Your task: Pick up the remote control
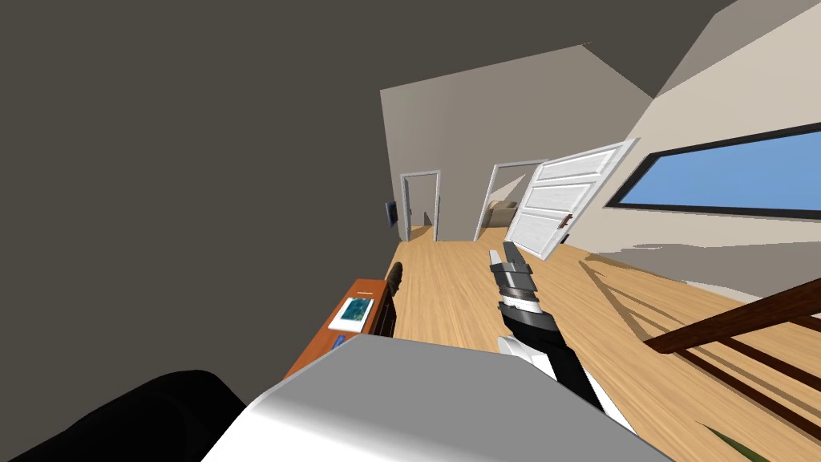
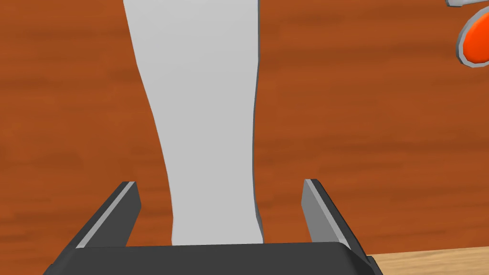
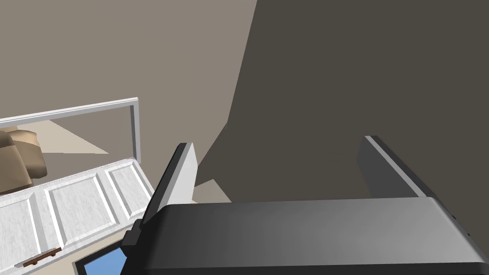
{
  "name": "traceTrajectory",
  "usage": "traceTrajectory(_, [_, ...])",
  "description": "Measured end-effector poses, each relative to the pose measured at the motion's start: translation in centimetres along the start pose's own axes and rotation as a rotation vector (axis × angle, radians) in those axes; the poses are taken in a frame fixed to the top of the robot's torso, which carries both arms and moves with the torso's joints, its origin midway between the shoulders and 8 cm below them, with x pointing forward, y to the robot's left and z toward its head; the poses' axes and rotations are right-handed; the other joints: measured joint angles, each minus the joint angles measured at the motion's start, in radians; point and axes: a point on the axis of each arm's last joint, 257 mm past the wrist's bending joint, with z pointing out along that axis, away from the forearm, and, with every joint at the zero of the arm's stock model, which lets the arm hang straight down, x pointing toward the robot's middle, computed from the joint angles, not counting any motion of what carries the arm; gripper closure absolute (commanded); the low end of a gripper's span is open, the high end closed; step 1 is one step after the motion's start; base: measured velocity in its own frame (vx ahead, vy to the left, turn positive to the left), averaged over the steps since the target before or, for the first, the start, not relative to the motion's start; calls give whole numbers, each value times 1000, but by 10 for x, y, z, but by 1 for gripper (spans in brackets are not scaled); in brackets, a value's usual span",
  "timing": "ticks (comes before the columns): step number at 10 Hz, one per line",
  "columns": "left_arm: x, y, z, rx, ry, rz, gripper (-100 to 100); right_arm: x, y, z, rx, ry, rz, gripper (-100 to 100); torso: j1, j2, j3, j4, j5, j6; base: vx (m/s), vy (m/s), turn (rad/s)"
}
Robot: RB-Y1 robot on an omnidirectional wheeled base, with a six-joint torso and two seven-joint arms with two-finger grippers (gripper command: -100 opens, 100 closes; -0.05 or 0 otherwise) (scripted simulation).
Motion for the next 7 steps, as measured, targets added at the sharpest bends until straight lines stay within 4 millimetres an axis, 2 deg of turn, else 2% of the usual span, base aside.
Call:
traceTrajectory(3, [-3,-3,2,-11,-5,-4,-100,0,0,0,0,0,0,0,0,1,0,0,0,0,11,3,-20])
traceTrajectory(4, [-5,-11,4,-5,-4,-11,-100,0,0,0,0,0,0,0,0,0,0,0,0,0,27,9,-28])
traceTrajectory(6, [-6,-13,4,-12,-5,-10,-100,0,0,0,0,0,0,0,0,0,0,0,0,0,22,6,-27])
traceTrajectory(7, [-10,-21,6,-5,-4,-12,-100,0,0,0,0,0,0,0,0,0,0,0,0,0,27,11,-30])
